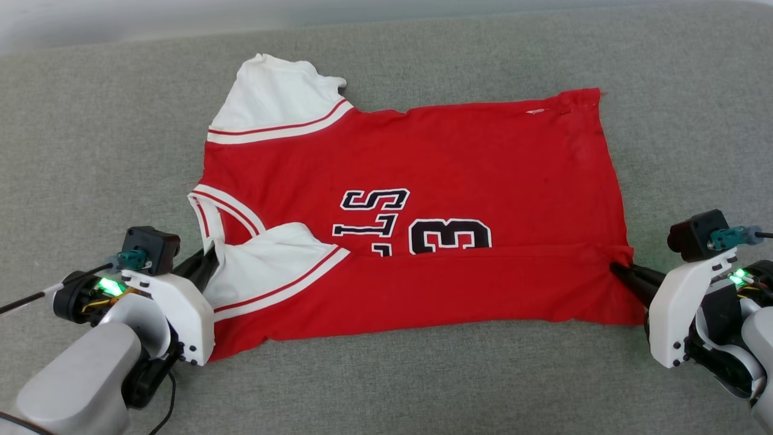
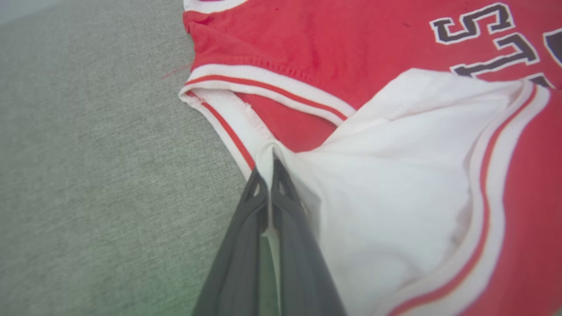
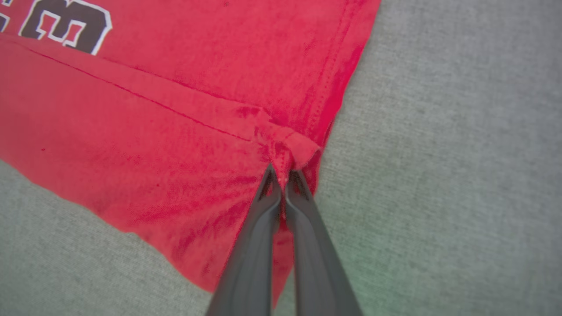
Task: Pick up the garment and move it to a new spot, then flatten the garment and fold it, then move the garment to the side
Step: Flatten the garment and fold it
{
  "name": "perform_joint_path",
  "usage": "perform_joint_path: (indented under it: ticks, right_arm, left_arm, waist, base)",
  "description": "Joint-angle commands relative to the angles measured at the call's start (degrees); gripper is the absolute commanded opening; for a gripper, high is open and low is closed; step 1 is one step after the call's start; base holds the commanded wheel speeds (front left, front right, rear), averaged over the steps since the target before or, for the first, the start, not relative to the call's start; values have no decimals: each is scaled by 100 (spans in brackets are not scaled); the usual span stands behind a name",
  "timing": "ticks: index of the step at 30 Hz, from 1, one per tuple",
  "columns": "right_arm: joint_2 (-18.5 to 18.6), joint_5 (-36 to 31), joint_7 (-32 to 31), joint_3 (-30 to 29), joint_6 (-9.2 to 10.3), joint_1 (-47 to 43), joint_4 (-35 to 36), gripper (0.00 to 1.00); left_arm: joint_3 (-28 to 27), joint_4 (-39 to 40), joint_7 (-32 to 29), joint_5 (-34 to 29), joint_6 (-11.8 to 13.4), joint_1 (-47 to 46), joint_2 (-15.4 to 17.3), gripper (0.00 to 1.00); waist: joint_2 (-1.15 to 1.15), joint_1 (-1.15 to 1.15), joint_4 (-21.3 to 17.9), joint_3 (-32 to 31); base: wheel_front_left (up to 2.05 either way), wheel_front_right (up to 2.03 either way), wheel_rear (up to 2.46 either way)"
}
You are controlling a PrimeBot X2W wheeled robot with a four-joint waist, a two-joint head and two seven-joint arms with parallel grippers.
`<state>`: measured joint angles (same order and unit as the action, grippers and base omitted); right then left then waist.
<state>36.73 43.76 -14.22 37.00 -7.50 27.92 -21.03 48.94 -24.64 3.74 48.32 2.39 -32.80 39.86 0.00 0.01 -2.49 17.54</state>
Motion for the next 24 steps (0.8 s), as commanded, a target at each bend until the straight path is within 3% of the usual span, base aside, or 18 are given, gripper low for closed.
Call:
perform_joint_path:
  ticks: [1, 2, 3, 7, 12, 18, 24]
  right_arm:
    - [-23, 30, -3, 44, 2, -18, -43, 39]
    - [2, 40, 36, 45, 2, -18, -22, 97]
    - [30, 25, 93, 38, 2, -24, 8, 100]
    - [123, 9, 209, 36, 2, -108, 164, 100]
    - [219, -52, 257, -13, 2, -169, 396, 100]
    - [218, -128, 183, -43, 3, -202, 629, 100]
    - [156, -193, 87, -83, 3, -175, 750, 100]
  left_arm:
    - [26, -98, 10, 32, -57, -30, -62, 74]
    - [32, -133, 26, 23, -94, -54, -74, 100]
    - [26, -163, 35, 23, -105, -90, -82, 100]
    - [-1, -62, -91, 33, -141, -233, 28, 100]
    - [10, 374, -781, 154, -156, -439, 370, 100]
    - [125, 1034, -2033, 385, -242, -712, 853, 100]
    - [279, 1500, -3601, 1033, -379, -894, 1141, 100]
  waist:
    - [0, -1, 21, -89]
    - [0, -1, 35, -136]
    - [0, -1, 54, -189]
    - [0, -1, 121, -405]
    - [0, -1, 187, -582]
    - [0, -1, 237, -635]
    - [0, -1, 223, -611]
  base:
    - [0, 0, 0]
    - [0, 0, 0]
    - [0, 0, 0]
    - [0, 0, 0]
    - [0, 0, 0]
    - [0, 0, 0]
    - [0, 0, 0]
